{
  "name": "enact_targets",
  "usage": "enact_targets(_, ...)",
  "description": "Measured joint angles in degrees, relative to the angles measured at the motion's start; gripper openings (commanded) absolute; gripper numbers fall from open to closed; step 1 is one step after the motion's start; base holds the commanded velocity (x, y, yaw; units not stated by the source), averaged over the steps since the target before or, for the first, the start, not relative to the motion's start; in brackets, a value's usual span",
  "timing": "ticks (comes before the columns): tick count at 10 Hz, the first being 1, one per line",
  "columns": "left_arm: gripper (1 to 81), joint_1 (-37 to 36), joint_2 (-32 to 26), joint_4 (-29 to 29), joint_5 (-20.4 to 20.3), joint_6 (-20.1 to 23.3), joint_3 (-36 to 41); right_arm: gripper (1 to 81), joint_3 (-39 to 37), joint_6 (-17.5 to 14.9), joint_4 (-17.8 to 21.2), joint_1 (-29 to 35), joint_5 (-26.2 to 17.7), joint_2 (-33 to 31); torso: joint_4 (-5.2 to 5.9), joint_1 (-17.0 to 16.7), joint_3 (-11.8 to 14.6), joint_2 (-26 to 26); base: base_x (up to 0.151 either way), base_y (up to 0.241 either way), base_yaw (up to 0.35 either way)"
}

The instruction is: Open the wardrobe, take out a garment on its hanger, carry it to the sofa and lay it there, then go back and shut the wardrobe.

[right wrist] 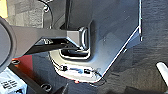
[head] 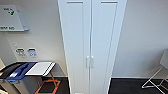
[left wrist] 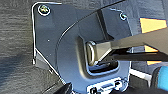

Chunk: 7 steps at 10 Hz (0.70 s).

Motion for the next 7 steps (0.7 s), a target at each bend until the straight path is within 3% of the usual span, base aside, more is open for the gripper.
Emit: enact_targets(7, 81.1, -0.18, 0.34, 0.01, 0.13, 0.12, 0.0, 81.1, -0.05, 0.0, -0.07, 0.55, 0.17, -0.35, 0.0, 0.1, 0.0, -0.02, 0.107, 0.0, 0.0)
